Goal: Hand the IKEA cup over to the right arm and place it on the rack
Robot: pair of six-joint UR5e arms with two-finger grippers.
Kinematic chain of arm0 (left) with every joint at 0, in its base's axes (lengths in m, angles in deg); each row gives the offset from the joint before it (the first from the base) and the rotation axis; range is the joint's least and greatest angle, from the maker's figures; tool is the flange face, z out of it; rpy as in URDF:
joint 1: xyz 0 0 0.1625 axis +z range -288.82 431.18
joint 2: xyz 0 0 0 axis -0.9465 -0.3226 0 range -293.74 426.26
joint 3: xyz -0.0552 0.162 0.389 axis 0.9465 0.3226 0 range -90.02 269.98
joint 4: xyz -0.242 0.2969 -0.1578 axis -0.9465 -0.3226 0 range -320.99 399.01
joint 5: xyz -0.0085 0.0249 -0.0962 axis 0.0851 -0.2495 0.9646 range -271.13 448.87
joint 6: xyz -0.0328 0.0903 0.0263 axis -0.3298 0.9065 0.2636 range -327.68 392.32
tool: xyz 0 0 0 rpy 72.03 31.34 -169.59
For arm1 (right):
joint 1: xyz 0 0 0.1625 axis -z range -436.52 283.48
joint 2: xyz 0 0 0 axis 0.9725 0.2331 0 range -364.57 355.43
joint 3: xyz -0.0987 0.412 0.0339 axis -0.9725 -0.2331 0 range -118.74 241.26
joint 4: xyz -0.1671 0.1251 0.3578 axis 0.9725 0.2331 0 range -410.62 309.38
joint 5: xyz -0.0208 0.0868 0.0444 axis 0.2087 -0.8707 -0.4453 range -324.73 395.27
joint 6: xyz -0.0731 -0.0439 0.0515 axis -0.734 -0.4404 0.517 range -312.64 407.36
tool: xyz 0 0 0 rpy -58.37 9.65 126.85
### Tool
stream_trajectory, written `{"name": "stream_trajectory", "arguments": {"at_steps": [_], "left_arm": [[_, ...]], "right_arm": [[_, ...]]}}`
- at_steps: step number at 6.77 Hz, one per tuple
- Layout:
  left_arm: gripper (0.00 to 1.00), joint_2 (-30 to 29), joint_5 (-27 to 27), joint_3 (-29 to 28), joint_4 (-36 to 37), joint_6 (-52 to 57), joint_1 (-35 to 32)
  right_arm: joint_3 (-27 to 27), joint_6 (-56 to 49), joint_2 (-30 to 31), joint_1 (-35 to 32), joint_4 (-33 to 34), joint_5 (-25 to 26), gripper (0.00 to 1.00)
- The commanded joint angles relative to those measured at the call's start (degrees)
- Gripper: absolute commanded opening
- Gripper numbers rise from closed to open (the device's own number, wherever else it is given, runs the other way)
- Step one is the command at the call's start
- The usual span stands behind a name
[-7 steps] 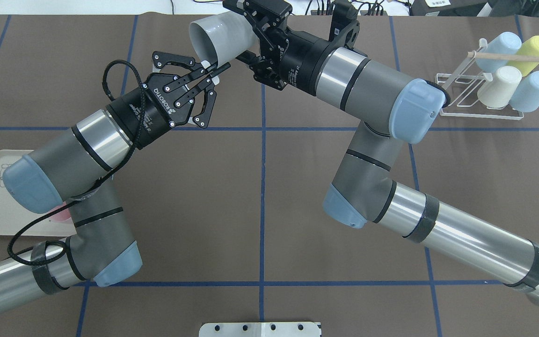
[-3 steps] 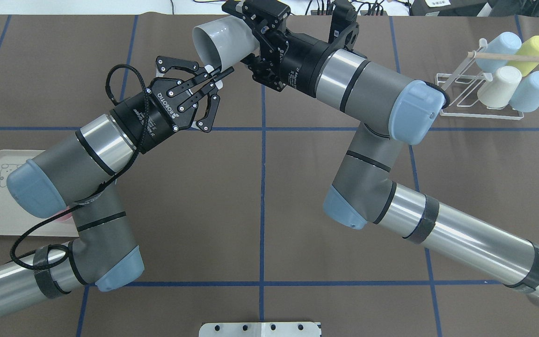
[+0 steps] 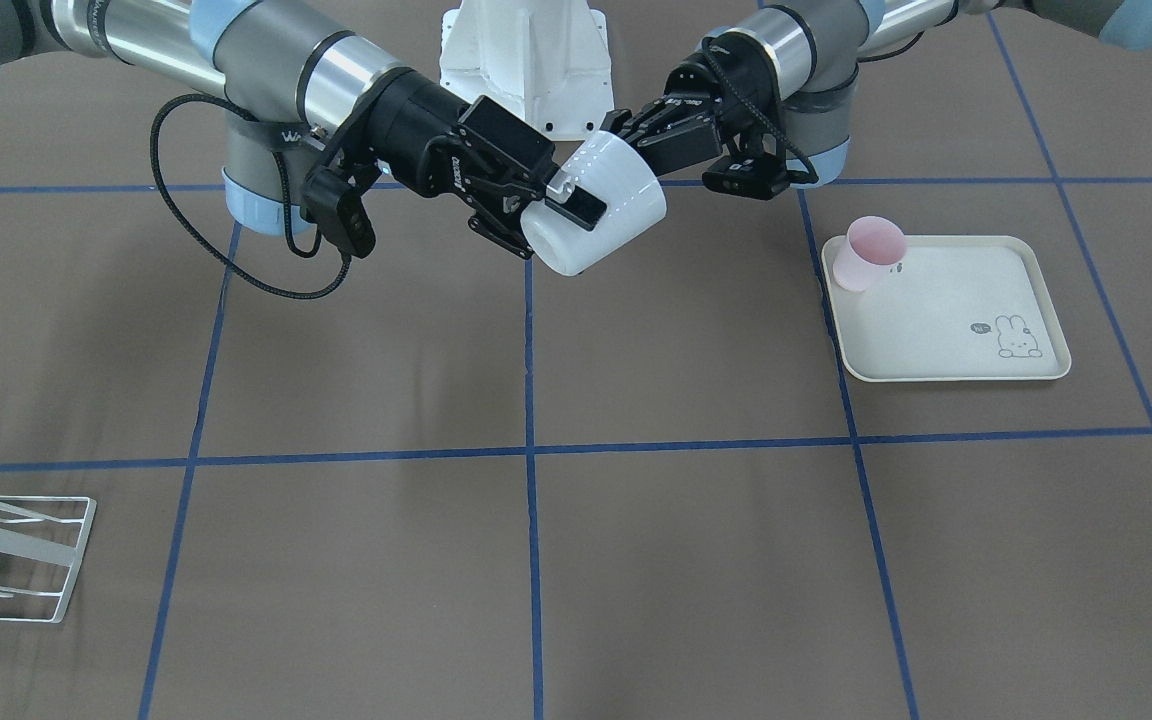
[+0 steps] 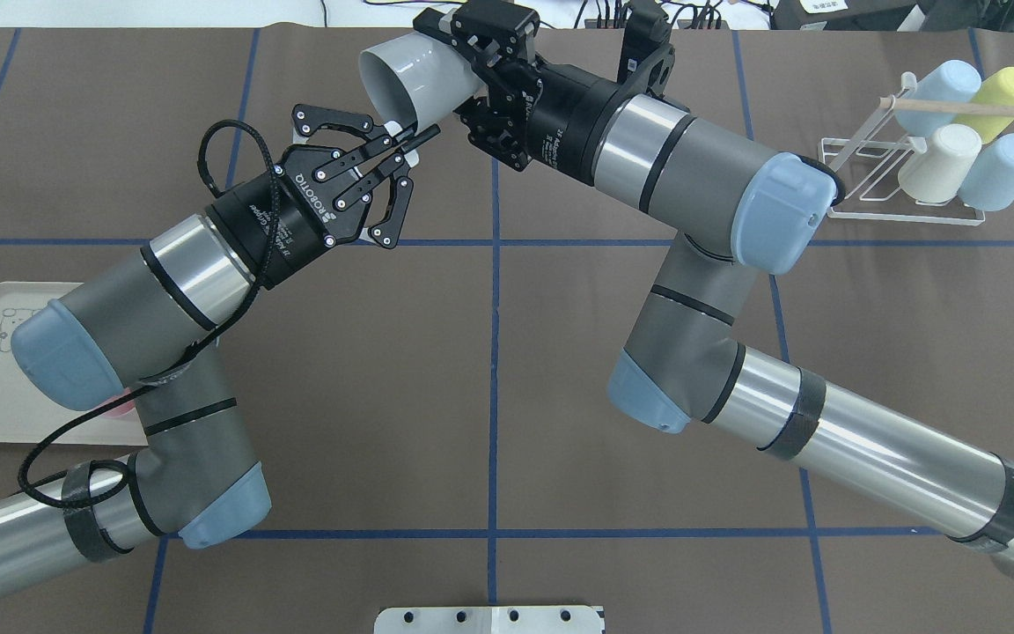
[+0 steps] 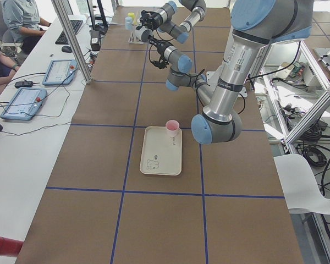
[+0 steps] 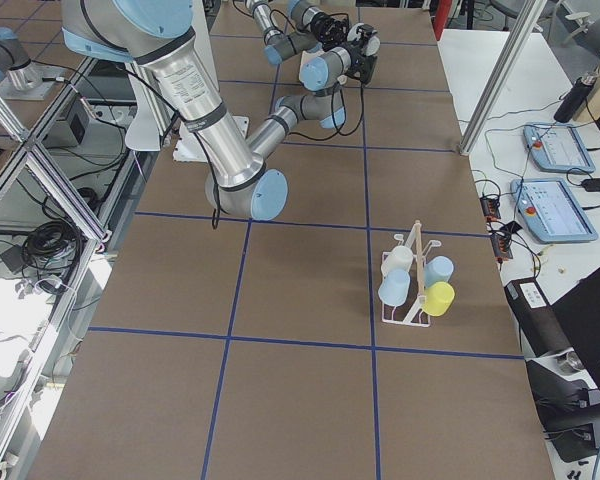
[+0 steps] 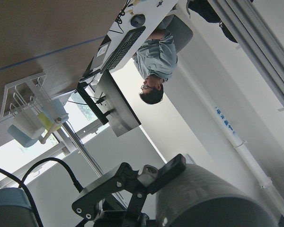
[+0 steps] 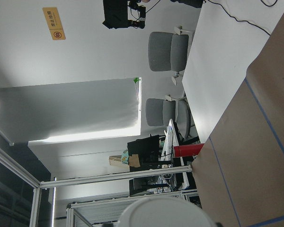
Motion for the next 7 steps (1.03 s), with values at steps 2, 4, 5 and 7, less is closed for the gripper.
{"name": "stream_trajectory", "arguments": {"at_steps": [2, 4, 5, 7], "left_arm": [[1.0, 0.18, 0.03, 0.36, 0.05, 2.37, -0.09], [1.0, 0.35, 0.12, 0.62, -0.03, 2.54, -0.18], [1.0, 0.79, 0.29, 0.97, -0.21, 2.63, -0.35], [1.0, 1.58, 0.73, 1.93, -0.3, 7.6, -0.7]], "right_arm": [[0.35, -0.04, 0.11, -0.13, -0.03, -0.09, 0.0], [0.26, -0.04, 0.55, -1.35, 0.06, -0.35, 0.0], [0.09, 0.31, 0.9, -3.53, 0.06, -0.61, 0.0], [0.09, -2.04, 5.27, -10.02, 0.14, -6.02, 0.0]]}}
